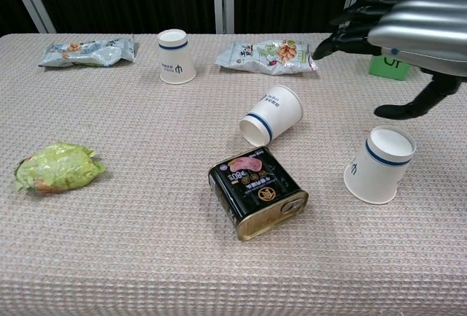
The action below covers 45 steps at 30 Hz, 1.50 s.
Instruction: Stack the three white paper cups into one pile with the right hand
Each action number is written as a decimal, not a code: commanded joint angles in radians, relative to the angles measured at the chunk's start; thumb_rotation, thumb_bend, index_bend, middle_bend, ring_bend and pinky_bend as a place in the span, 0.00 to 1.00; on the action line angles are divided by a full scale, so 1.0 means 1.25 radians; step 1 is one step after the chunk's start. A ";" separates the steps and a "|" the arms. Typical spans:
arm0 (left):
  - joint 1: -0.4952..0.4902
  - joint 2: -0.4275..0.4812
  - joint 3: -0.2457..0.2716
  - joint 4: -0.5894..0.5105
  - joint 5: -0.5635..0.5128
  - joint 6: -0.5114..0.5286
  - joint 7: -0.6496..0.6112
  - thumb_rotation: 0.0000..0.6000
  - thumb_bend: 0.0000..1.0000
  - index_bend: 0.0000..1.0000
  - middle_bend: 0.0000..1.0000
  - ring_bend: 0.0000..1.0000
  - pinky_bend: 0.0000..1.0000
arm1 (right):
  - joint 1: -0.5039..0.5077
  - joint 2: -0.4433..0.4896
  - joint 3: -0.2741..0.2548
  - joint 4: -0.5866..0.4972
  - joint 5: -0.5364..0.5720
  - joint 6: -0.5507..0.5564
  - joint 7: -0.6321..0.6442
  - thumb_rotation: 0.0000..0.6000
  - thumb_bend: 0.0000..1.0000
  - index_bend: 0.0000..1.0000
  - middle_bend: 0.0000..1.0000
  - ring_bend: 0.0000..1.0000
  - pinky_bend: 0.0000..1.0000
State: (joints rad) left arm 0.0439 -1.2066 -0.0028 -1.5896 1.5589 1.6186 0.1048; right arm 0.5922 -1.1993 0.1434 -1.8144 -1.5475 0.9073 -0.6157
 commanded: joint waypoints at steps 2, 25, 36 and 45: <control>0.005 0.000 0.001 0.002 -0.004 0.003 -0.005 1.00 0.19 0.22 0.15 0.13 0.15 | 0.138 -0.089 0.067 0.034 0.151 -0.151 -0.049 1.00 0.17 0.16 0.18 0.00 0.02; 0.030 -0.007 0.002 0.033 -0.038 0.005 -0.041 1.00 0.19 0.22 0.15 0.13 0.15 | 0.340 -0.321 -0.039 0.315 0.359 -0.168 -0.217 1.00 0.17 0.30 0.32 0.07 0.04; 0.032 0.002 -0.002 0.020 -0.028 0.017 -0.032 1.00 0.19 0.22 0.15 0.13 0.15 | 0.182 -0.224 -0.032 0.222 0.119 0.089 0.302 1.00 0.20 0.53 0.50 0.25 0.12; 0.019 0.002 -0.005 -0.008 -0.004 0.014 -0.003 1.00 0.19 0.22 0.15 0.13 0.15 | -0.003 -0.026 -0.131 0.106 -0.010 0.262 0.926 1.00 0.18 0.50 0.44 0.24 0.12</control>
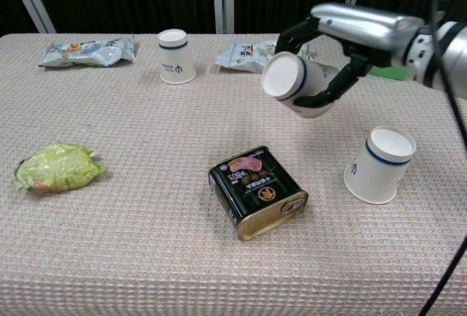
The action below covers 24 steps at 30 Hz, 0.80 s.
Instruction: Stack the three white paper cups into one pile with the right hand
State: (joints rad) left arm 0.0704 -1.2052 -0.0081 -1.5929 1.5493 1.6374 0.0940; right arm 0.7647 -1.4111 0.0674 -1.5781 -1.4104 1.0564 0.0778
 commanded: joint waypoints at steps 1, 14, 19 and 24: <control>-0.004 0.002 -0.001 -0.010 0.004 -0.001 0.011 1.00 0.19 0.22 0.15 0.13 0.15 | -0.159 0.156 -0.083 -0.074 -0.136 0.162 0.444 1.00 0.18 0.49 0.44 0.24 0.12; -0.004 0.006 0.000 -0.036 0.010 0.003 0.034 1.00 0.19 0.22 0.15 0.13 0.15 | -0.224 0.070 -0.134 0.143 -0.213 0.222 0.821 1.00 0.18 0.46 0.41 0.22 0.12; -0.002 0.006 0.001 -0.035 0.009 0.004 0.034 1.00 0.19 0.22 0.15 0.13 0.15 | -0.222 0.024 -0.128 0.210 -0.216 0.214 0.869 1.00 0.18 0.46 0.40 0.22 0.12; -0.001 0.007 0.002 -0.038 0.010 0.005 0.035 1.00 0.19 0.22 0.15 0.13 0.15 | -0.211 -0.002 -0.127 0.241 -0.229 0.202 0.870 1.00 0.18 0.45 0.39 0.21 0.12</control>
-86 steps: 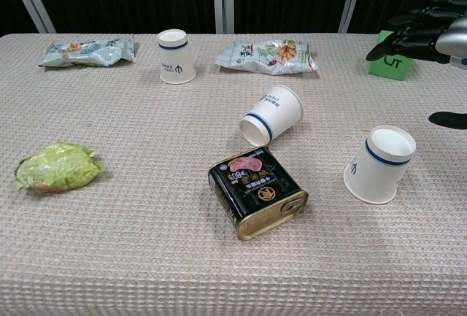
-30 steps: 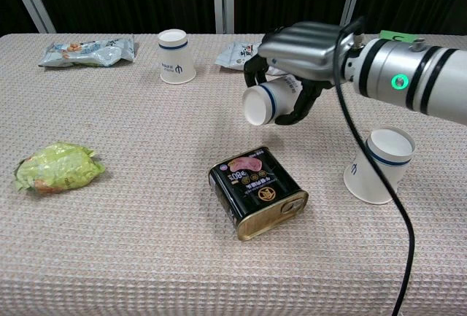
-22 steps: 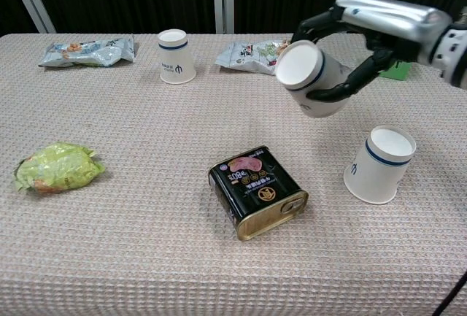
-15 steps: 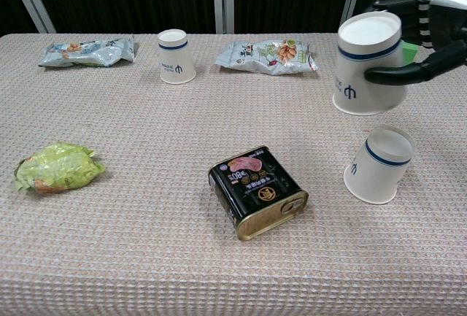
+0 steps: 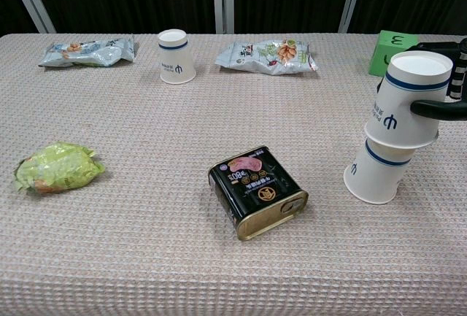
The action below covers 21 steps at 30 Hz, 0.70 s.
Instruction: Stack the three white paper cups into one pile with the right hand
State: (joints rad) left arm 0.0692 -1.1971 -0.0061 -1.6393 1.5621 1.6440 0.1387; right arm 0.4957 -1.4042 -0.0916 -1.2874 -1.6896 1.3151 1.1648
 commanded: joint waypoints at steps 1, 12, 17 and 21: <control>0.000 0.001 0.000 -0.001 -0.001 0.000 -0.001 1.00 0.19 0.22 0.15 0.13 0.15 | 0.006 -0.013 0.000 0.015 -0.007 -0.008 -0.002 1.00 0.18 0.45 0.39 0.21 0.12; -0.002 -0.001 -0.001 0.001 -0.005 -0.007 -0.001 1.00 0.19 0.22 0.15 0.13 0.15 | 0.009 -0.040 -0.001 0.057 -0.018 -0.011 -0.037 1.00 0.18 0.45 0.37 0.20 0.11; -0.004 -0.001 -0.001 -0.001 -0.004 -0.010 0.000 1.00 0.19 0.22 0.15 0.13 0.14 | 0.007 -0.053 -0.005 0.074 -0.022 -0.008 -0.036 1.00 0.18 0.44 0.37 0.20 0.11; -0.005 -0.001 -0.002 -0.003 -0.004 -0.012 0.001 1.00 0.19 0.22 0.15 0.13 0.15 | 0.003 -0.056 -0.012 0.092 -0.021 -0.010 -0.041 1.00 0.18 0.42 0.35 0.18 0.09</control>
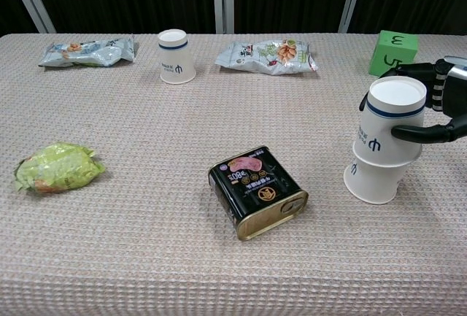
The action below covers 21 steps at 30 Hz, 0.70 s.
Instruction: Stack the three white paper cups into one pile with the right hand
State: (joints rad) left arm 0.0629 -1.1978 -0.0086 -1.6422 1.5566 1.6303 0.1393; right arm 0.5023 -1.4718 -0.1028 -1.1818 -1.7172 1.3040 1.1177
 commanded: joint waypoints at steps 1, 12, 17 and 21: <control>-0.001 0.000 0.000 0.000 0.000 -0.002 0.001 1.00 0.19 0.22 0.15 0.13 0.15 | -0.005 -0.004 -0.005 0.013 0.001 -0.001 -0.006 1.00 0.17 0.41 0.35 0.17 0.08; -0.009 -0.006 -0.002 0.001 0.000 -0.011 0.001 1.00 0.19 0.22 0.15 0.13 0.15 | 0.017 0.047 -0.059 -0.016 -0.049 -0.066 -0.207 1.00 0.08 0.00 0.03 0.00 0.00; -0.010 -0.007 -0.003 0.008 -0.002 -0.012 -0.009 1.00 0.19 0.22 0.15 0.13 0.15 | 0.018 0.164 -0.046 -0.159 -0.032 -0.055 -0.322 1.00 0.07 0.00 0.00 0.00 0.00; -0.010 -0.009 -0.004 0.017 0.000 -0.009 -0.018 1.00 0.19 0.22 0.15 0.13 0.15 | 0.039 0.261 -0.024 -0.269 -0.028 -0.048 -0.341 1.00 0.07 0.00 0.00 0.00 0.00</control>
State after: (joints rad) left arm 0.0503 -1.2089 -0.0132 -1.6221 1.5561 1.6184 0.1174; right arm 0.5302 -1.2356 -0.1525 -1.4219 -1.7588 1.2398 0.7344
